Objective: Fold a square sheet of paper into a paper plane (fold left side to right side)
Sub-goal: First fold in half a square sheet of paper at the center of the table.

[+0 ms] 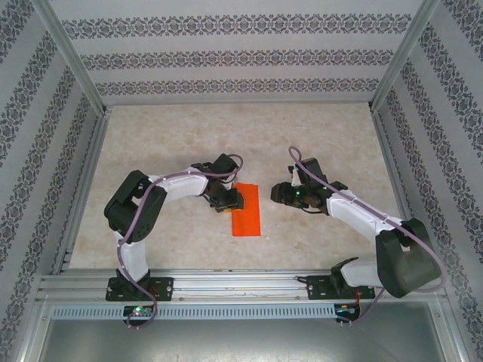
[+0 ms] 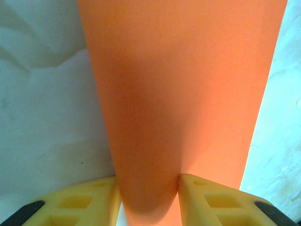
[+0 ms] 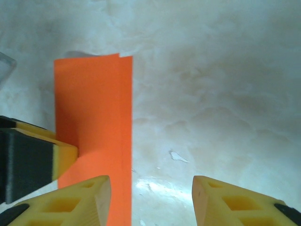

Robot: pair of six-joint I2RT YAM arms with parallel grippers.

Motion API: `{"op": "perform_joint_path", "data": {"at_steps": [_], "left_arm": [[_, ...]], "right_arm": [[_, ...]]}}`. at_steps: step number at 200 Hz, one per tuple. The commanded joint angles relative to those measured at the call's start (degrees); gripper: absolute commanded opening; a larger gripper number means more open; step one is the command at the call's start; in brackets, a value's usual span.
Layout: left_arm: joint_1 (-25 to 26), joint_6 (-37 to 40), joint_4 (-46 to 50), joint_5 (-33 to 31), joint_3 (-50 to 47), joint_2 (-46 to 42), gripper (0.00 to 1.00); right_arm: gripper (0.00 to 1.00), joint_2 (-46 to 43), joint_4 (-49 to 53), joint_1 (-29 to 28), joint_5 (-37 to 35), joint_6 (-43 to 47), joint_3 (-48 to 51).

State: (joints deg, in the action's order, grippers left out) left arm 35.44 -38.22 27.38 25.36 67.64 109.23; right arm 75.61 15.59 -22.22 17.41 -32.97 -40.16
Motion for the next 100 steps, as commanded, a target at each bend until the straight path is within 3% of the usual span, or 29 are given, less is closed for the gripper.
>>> {"op": "perform_joint_path", "data": {"at_steps": [1,100], "left_arm": [[3.75,0.2,0.65,0.37,-0.02,6.38,0.39],[4.66,2.49,4.04,0.97,3.82,9.44,0.44]], "right_arm": [[0.49,-1.21,2.29,0.6,-1.31,1.41,1.05],[0.49,-2.05,2.75,0.77,-0.01,1.67,2.37]]}}
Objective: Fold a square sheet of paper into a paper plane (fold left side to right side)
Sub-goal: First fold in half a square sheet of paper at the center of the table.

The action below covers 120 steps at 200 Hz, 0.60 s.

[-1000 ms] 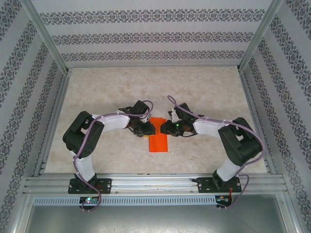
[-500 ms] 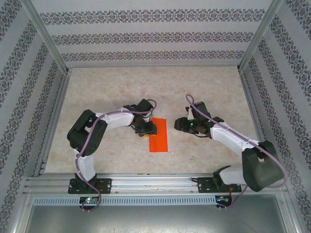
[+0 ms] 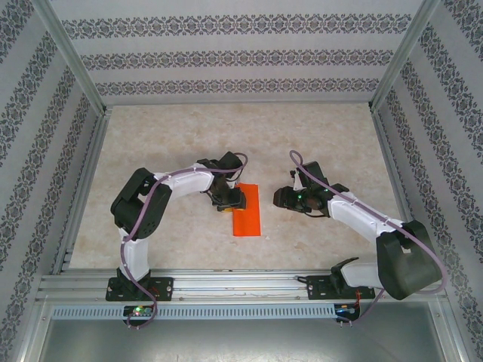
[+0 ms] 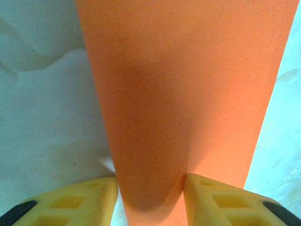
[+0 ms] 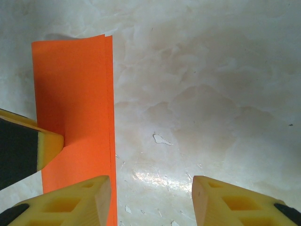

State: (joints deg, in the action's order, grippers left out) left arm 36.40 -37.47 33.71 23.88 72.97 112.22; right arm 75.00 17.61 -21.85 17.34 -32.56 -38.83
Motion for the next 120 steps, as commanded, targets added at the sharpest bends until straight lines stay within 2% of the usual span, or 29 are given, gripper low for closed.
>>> {"op": "perform_joint_path", "data": {"at_steps": [1,120], "left_arm": [[3.69,1.77,-2.23,2.47,-1.52,6.44,0.44],[4.64,2.49,-1.55,3.79,0.95,9.04,0.5]], "right_arm": [[0.49,-1.44,0.75,0.4,0.06,1.26,1.08],[0.49,-0.38,0.94,0.31,1.33,1.24,0.68]]}}
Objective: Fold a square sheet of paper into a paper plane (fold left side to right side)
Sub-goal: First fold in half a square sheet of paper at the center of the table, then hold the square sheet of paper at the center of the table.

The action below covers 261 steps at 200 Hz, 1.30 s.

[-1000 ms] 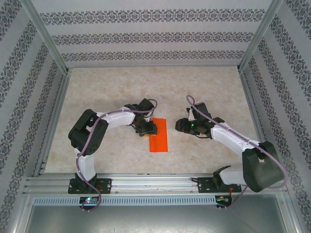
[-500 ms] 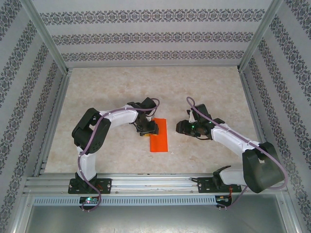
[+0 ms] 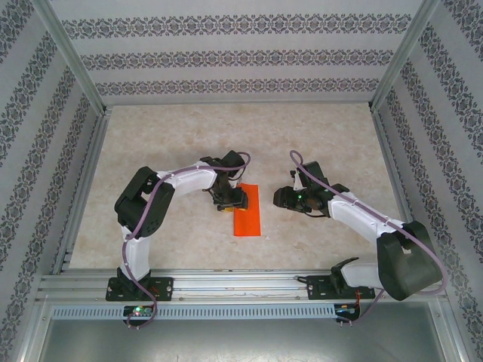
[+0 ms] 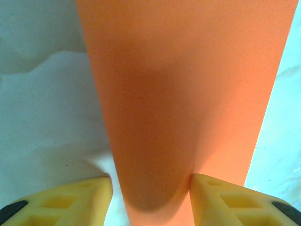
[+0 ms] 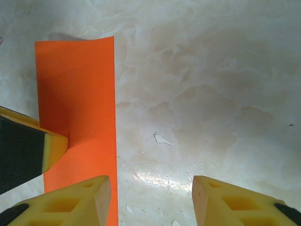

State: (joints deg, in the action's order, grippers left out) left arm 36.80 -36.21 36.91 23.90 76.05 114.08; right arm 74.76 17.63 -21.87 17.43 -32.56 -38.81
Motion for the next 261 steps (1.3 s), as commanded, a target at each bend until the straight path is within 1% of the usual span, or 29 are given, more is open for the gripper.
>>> {"op": "perform_joint_path", "data": {"at_steps": [1,71,130,148,168,175,187,204,225,261], "left_arm": [[4.25,1.23,-4.74,3.77,-2.14,7.2,0.5],[4.25,0.62,-4.63,3.78,-1.96,7.69,0.5],[4.25,-0.09,-5.0,3.59,-2.57,7.73,0.5],[4.25,-0.05,-4.91,3.61,-2.46,7.73,0.5],[4.25,-0.08,-4.87,3.61,-2.48,7.73,0.5],[4.27,-0.09,-4.96,3.61,-2.49,7.73,0.5],[4.25,-0.17,-4.95,3.62,-2.49,7.72,0.5],[4.25,-0.25,-4.91,3.57,-2.57,7.69,0.5],[4.25,-0.26,-5.0,3.55,-2.57,7.78,0.5],[4.25,-0.36,-5.14,3.62,-2.61,7.82,0.5]], "right_arm": [[0.49,-0.14,0.92,0.33,1.22,1.21,0.66],[0.49,0.29,1.14,0.08,2.53,1.26,-0.12],[0.47,3.14,-1.52,-1.83,6.5,-0.43,-0.9],[0.41,5.24,-4.81,-2.68,10.3,-2.3,-0.75],[0.28,8.04,-11.78,-3.76,15.38,-6.0,0.02],[0.22,9.31,-14.3,-4.26,16.73,-7.44,0.13],[0.13,11.29,-16.0,-5.12,17.02,-8.44,-0.34],[0.06,13.88,-16.66,-6.26,16.28,-8.74,-1.41],[0.01,16.92,-17.49,-7.46,16.1,-8.84,-2.65],[0.01,20.51,-17.89,-8.87,15.54,-8.83,-3.81]]}}
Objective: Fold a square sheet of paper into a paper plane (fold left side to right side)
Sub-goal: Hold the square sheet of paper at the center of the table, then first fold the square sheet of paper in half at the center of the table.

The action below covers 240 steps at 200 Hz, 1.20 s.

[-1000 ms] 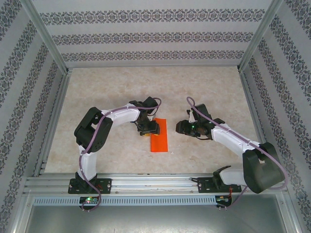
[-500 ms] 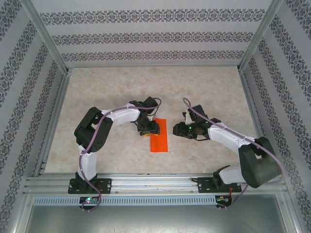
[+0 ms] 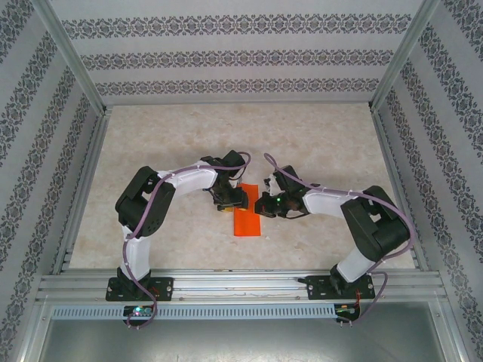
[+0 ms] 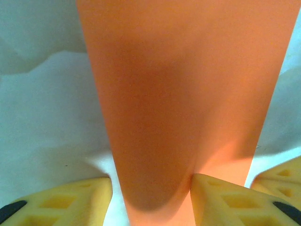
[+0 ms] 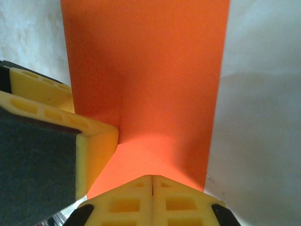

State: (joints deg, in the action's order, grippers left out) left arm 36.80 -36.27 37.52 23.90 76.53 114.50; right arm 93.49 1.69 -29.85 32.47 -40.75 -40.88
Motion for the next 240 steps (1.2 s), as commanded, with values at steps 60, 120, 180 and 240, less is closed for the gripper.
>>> {"op": "perform_joint_path", "data": {"at_steps": [60,120,180,240], "left_arm": [[4.25,-0.16,-5.75,2.95,-3.31,6.63,0.51],[2.47,-0.06,-6.17,-1.0,-5.68,-2.98,0.57],[-0.71,2.6,-9.73,-5.51,-10.91,-20.06,0.62],[-0.94,2.16,-26.0,10.57,-16.68,-21.24,0.22]], "right_arm": [[0.0,5.09,3.59,-1.6,-3.31,1.02,-2.45],[0.0,7.04,7.23,-1.79,-6.09,2.08,-1.68],[0.0,7.27,9.73,-1.96,-8.09,3.17,-2.35],[0.0,7.8,10.4,-2.23,-8.92,3.31,-2.49]]}}
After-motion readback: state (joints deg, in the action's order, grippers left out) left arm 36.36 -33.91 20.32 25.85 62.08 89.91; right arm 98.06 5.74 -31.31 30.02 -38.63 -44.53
